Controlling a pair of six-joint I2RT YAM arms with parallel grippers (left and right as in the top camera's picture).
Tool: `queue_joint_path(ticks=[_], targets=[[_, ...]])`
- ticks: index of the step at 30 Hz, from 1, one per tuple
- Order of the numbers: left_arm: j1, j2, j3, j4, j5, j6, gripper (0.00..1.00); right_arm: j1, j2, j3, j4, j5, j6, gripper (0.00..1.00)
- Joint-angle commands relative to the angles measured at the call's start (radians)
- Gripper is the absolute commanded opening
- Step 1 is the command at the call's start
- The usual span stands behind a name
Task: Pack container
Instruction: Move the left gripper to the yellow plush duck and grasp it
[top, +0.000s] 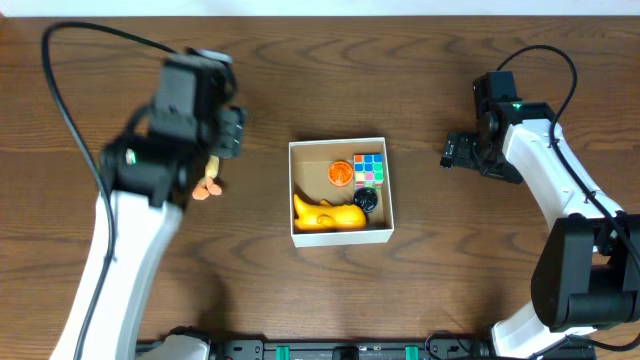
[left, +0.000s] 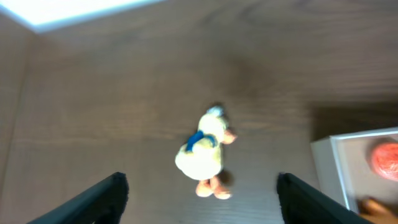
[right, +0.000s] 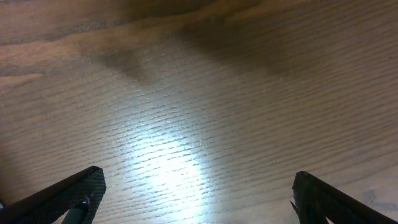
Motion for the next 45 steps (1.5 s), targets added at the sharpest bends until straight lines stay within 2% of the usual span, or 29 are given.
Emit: queue_joint_path(ticks=[1,5,14,25,28,30,33,35,40,45], targets=[[0.106,0.113,-0.008,-0.006,0.113,-0.011,0.86,-0.010,-0.003,0.021,-0.003,0.021,-0.012,0.99],[0.182,0.254,-0.008,-0.006,0.195,0.055,0.91,-0.010,-0.003,0.021,-0.010,0.021,-0.012,0.99],[0.212,0.520,-0.008,-0.006,0.246,0.192,0.92,-0.010,-0.003,0.021,-0.009,0.021,-0.012,0.99],[0.213,0.711,-0.016,-0.032,0.246,0.219,0.92,-0.010,-0.003,0.021,-0.010,0.021,-0.012,0.99],[0.213,0.711,-0.018,-0.038,0.246,0.219,0.86,-0.010,-0.003,0.021,-0.009,0.021,-0.012,0.99],[0.213,0.703,-0.018,-0.040,0.246,0.219,0.77,-0.010,-0.003,0.021,-0.009,0.021,-0.012,0.99],[0.213,0.689,-0.018,-0.044,0.246,0.219,0.49,-0.010,-0.003,0.021,-0.009,0.021,-0.012,0.99],[0.213,0.677,-0.018,-0.049,0.246,0.219,0.34,-0.010,-0.003,0.021,-0.010,0.021,-0.012,0.99],[0.212,0.623,-0.017,-0.064,0.246,0.219,0.24,-0.010,-0.003,0.021,-0.011,0.021,-0.012,0.99],[0.183,0.483,-0.008,-0.066,0.247,0.219,0.23,-0.010,-0.003,0.021,-0.012,0.021,-0.012,0.99]])
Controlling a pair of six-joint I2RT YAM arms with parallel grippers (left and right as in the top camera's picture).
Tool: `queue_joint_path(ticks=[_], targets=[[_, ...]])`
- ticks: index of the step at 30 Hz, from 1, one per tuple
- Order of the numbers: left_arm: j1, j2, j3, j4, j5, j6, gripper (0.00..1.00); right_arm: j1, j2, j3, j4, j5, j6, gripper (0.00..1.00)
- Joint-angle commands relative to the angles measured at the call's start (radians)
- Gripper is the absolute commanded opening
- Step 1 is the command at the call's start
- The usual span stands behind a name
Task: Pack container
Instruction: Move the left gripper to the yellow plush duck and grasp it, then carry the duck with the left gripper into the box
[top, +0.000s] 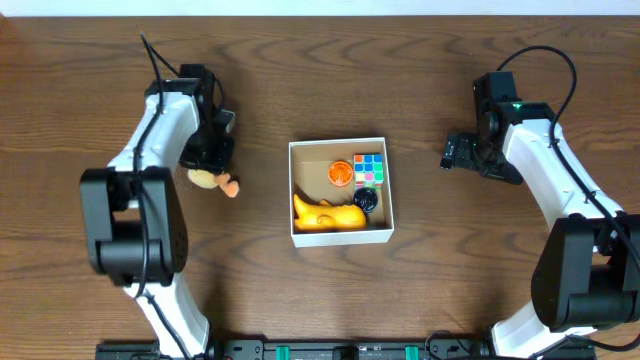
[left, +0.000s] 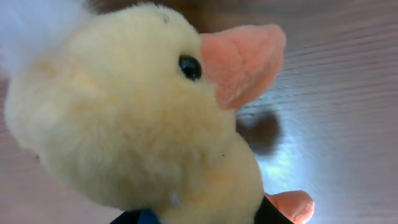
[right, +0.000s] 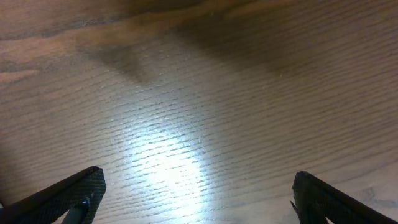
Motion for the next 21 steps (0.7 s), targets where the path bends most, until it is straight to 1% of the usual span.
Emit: queue_joint_path(ticks=[1,3,5,7,8,10,15,18,21], targets=[[-0.039,-0.158,0.014,-0.007,0.013,0.005,0.23,-0.010,-0.003,0.021,-0.002,0.021,-0.012,0.99],[-0.080,-0.241,0.026,-0.004,0.034,0.006,0.23,-0.010,-0.003,0.021,-0.002,0.021,-0.012,0.99],[-0.134,-0.320,0.034,0.021,0.068,0.006,0.19,-0.010,-0.003,0.021,-0.001,0.021,-0.012,0.99],[-0.192,-0.383,0.034,0.054,0.082,0.008,0.10,-0.010,-0.003,0.021,-0.001,0.021,-0.012,0.99],[-0.229,-0.410,0.034,0.068,0.083,0.015,0.07,-0.010,-0.003,0.021,0.000,0.021,-0.012,0.99],[-0.300,-0.439,0.034,0.085,0.082,0.037,0.06,-0.009,-0.003,0.021,-0.001,0.021,-0.012,0.99],[-0.460,-0.422,0.028,0.091,0.082,0.058,0.06,-0.009,-0.003,0.021,-0.001,0.021,-0.012,0.99],[-0.517,-0.375,0.019,0.092,0.082,0.059,0.06,-0.009,-0.003,0.021,-0.002,0.021,-0.012,0.99],[-0.544,-0.309,0.016,0.090,0.085,0.062,0.06,-0.010,-0.003,0.021,-0.003,0.021,-0.012,0.99]])
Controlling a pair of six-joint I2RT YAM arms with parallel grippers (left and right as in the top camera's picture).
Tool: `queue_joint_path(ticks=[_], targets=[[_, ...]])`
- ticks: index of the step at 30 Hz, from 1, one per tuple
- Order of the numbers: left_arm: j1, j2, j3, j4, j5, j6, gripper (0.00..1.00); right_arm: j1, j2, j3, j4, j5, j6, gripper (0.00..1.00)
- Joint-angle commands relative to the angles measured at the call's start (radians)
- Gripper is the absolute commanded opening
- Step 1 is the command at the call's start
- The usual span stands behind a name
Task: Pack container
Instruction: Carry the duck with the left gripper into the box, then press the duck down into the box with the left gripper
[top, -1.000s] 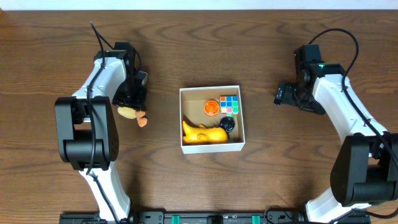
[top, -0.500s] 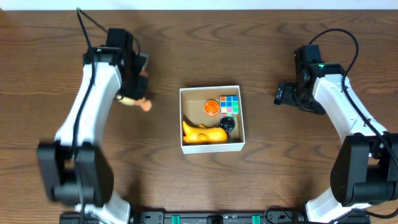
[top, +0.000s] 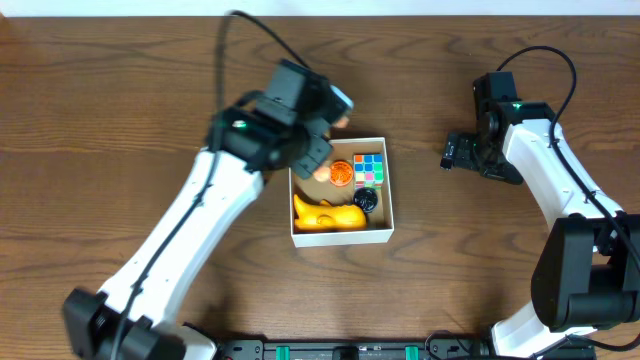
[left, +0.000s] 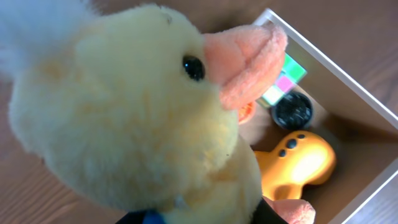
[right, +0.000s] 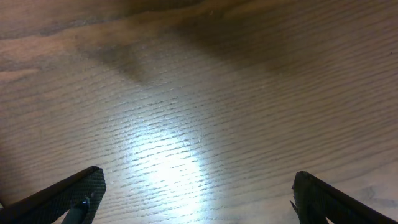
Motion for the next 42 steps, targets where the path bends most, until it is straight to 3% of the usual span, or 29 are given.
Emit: queue_joint_path(ticks=[1,7,18,26,28,30,39,42], targets=[[-0.021,0.079,-0.012,-0.003,0.013,0.016,0.06,-0.010,-0.003,0.021,-0.001,0.021,-0.012,0.99],[-0.037,0.198,-0.012,-0.014,0.022,0.040,0.05,-0.010,-0.003,0.021,-0.001,0.021,-0.012,0.99],[-0.035,0.355,-0.012,-0.014,0.018,0.216,0.06,-0.010,-0.003,0.021,-0.004,0.021,-0.013,0.99],[-0.031,0.386,-0.012,-0.014,-0.098,0.241,0.08,-0.010,-0.003,0.021,-0.008,0.021,-0.013,0.99],[-0.024,0.386,-0.012,-0.014,-0.103,0.253,0.17,-0.010,-0.003,0.021,-0.008,0.021,-0.013,0.99],[-0.013,0.386,-0.012,-0.014,-0.108,0.253,0.38,-0.010,-0.003,0.021,-0.009,0.021,-0.013,0.99],[0.025,0.386,-0.012,-0.014,-0.122,0.252,0.58,-0.010,-0.003,0.021,-0.012,0.021,-0.013,0.99],[0.024,0.386,-0.012,-0.014,-0.122,0.252,0.73,-0.010,-0.003,0.021,-0.013,0.021,-0.013,0.99]])
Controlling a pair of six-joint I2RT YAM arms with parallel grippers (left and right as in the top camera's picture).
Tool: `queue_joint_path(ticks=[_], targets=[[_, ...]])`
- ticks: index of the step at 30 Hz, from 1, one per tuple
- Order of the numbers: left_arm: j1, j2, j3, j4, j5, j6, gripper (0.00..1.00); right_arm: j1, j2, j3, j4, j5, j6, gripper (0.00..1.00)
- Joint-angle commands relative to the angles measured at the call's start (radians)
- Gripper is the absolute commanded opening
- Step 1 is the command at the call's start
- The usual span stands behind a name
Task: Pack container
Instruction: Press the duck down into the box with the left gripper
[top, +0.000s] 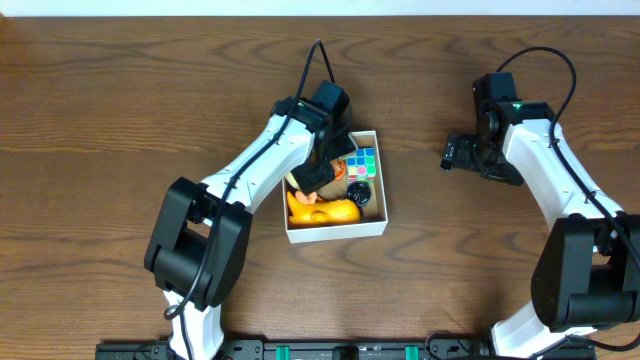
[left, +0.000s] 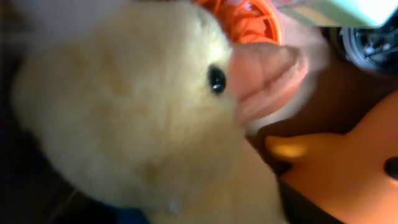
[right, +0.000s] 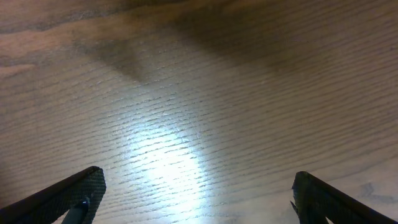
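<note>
The white box (top: 371, 227) sits mid-table. Inside it are a colour cube (top: 364, 160), a black round piece (top: 360, 194) and a yellow-orange toy (top: 330, 212). My left gripper (top: 323, 172) reaches down into the box's left half, shut on the plush duck (left: 143, 112). The duck fills the left wrist view and hides the fingers. Its beak lies by the orange disc (left: 249, 15), just above the yellow-orange toy (left: 348, 168). Far to the right, my right gripper (right: 198, 202) hangs open over bare wood; in the overhead view the right gripper (top: 455, 152) is well clear of the box.
Dark wooden table (top: 120, 100) all round the box. The left arm (top: 260, 160) slants from the lower left up to the box, and the right arm (top: 560, 180) runs along the right edge with its cable looped above.
My left gripper has gone from above the box's upper left corner down into the box, still with the duck. The box sits slightly further left and up. The right arm is unchanged.
The plush duck first lay on the table left of the box, with my left gripper open above it. Then the gripper was shut on it there, later it held it over the box's corner, and now holds it inside the box. The right gripper stayed open.
</note>
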Motion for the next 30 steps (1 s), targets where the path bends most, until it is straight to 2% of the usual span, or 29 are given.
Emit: queue_joint_path(ticks=[1,4,8,13,15,21,30], targets=[[0.006,0.004,-0.006,-0.003,-0.024,0.000,0.76,-0.010,-0.003,0.021,-0.003,0.021,-0.013,0.99],[0.005,-0.001,-0.005,-0.003,-0.024,-0.001,0.86,-0.010,-0.003,0.021,-0.005,0.021,-0.013,0.99],[-0.007,-0.034,0.001,-0.004,-0.024,-0.005,0.93,-0.010,-0.003,0.021,-0.005,0.021,-0.013,0.99],[-0.027,-0.135,0.011,0.005,-0.025,-0.009,0.95,-0.010,-0.003,0.021,-0.005,0.021,-0.013,0.99],[-0.027,-0.181,0.011,0.006,-0.025,-0.017,0.99,-0.010,-0.003,0.021,-0.005,0.021,-0.013,0.99],[-0.025,-0.247,0.011,0.007,-0.024,-0.023,0.99,-0.010,-0.003,0.021,-0.004,0.021,-0.012,0.99],[-0.025,-0.174,0.007,0.015,-0.024,-0.035,0.99,-0.010,-0.003,0.021,-0.011,0.022,-0.013,0.99]])
